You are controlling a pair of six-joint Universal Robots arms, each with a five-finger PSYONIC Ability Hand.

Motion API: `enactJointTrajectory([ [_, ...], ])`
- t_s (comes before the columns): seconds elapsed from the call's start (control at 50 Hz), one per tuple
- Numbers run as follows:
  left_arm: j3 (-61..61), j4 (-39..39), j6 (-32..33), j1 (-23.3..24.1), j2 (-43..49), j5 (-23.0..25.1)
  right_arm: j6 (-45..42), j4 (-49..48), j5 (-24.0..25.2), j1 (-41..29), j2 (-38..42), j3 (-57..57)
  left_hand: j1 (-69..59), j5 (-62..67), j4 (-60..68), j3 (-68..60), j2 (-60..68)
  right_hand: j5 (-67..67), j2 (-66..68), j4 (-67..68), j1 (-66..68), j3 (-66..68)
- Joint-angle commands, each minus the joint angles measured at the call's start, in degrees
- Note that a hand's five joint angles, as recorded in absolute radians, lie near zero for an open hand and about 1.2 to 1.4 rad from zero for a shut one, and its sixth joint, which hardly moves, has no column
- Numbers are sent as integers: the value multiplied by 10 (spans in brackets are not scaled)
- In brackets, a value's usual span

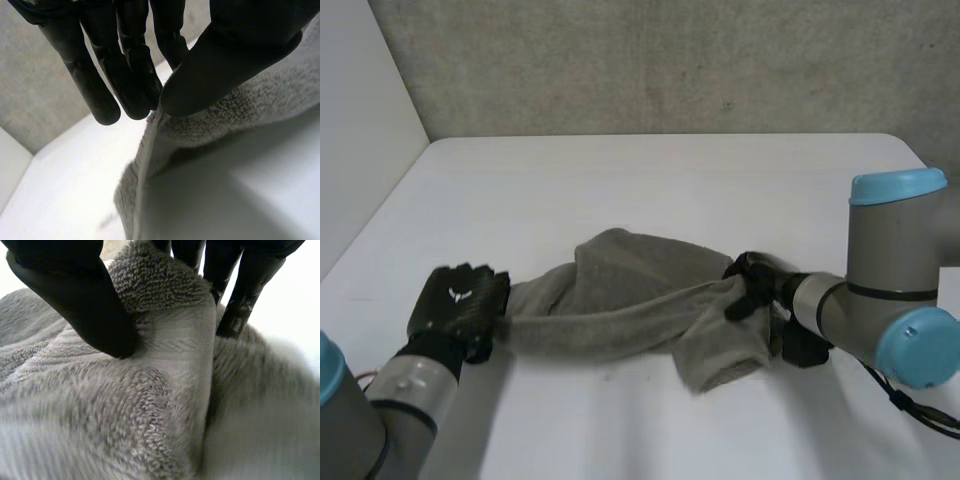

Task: Fold the towel.

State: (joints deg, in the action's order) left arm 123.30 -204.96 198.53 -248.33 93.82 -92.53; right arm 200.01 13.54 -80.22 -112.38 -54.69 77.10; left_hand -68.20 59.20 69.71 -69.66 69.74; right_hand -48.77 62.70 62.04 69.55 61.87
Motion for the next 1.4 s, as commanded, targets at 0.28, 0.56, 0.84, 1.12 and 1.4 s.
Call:
enactJointTrajectory([
  [0.28, -573, -42, -6, -29, 133, 7, -413, -334, -43, -22, -98, -251, -118, 108, 103, -103, 103, -212, 173, 180, 104, 181],
  [0.56, -305, -24, -28, 8, 74, -11, -465, -260, -21, -23, -120, -38, -118, 108, 103, -103, 103, -212, 173, 180, 104, 181],
  [0.84, -67, -17, -11, 28, 88, -4, -476, -210, -20, -19, -98, 117, -118, 108, 103, -103, 103, -212, 173, 180, 104, 181],
  [1.12, -27, -18, -9, 27, 76, -4, -439, -172, 6, 39, -93, 162, -118, 108, 103, -103, 103, 228, -267, -260, -335, -259],
  [1.4, -12, -21, -9, 14, 64, -4, -225, -77, 66, 126, -71, 142, -118, 108, 103, -103, 103, 258, -297, -291, -366, -289],
])
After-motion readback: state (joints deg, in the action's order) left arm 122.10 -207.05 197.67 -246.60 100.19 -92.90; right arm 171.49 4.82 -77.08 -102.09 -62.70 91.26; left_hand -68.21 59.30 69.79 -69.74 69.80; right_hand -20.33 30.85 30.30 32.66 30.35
